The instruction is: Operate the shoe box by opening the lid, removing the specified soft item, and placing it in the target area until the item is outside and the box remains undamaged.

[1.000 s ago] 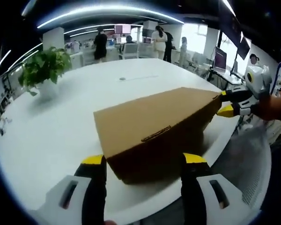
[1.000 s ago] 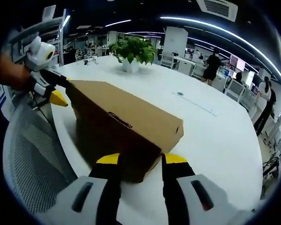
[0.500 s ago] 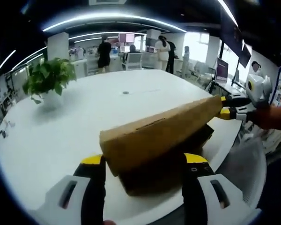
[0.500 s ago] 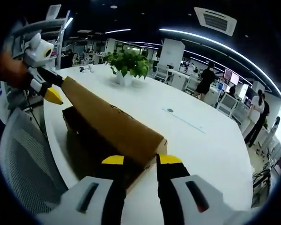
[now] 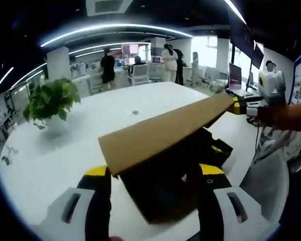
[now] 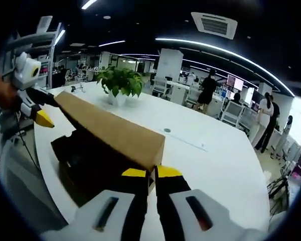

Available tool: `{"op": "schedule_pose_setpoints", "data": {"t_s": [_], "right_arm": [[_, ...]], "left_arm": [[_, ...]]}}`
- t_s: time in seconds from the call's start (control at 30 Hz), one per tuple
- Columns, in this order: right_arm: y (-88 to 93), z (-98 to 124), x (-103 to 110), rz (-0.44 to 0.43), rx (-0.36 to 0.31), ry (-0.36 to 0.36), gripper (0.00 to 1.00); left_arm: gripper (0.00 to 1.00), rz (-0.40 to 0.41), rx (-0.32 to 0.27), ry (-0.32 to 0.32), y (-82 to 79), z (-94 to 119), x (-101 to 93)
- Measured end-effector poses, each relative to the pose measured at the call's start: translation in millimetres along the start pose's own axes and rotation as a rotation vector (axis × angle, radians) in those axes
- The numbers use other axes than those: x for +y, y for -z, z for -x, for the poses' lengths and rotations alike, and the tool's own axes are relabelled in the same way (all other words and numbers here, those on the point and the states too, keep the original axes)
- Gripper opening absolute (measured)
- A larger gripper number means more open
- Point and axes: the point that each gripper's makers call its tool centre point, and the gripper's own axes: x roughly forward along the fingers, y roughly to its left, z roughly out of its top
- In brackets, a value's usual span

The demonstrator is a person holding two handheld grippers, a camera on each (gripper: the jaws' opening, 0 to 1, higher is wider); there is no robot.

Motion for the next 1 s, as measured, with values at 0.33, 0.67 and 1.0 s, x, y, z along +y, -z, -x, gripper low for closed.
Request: {"op": "schedule_pose_setpoints", "data": {"t_s": [0.33, 0.67, 1.0], "right_arm": [[-16.0, -13, -14, 0.03, 0.025, 0.026, 0.0], [-24.9, -25, -24, 0.028, 0.061, 0.037, 0.0], [-29.7, -35, -31, 0.021, 0.076, 0.027, 0.0]], "left_arm": [[0.69, -0.025, -0.033, -0.006, -15.2, -8, 10.8], [0.57, 0.044, 0.059, -0.055, 45.7, 4, 26.4], [0.33, 0.1, 0.16, -0.055, 100.0, -3, 27.7]]}}
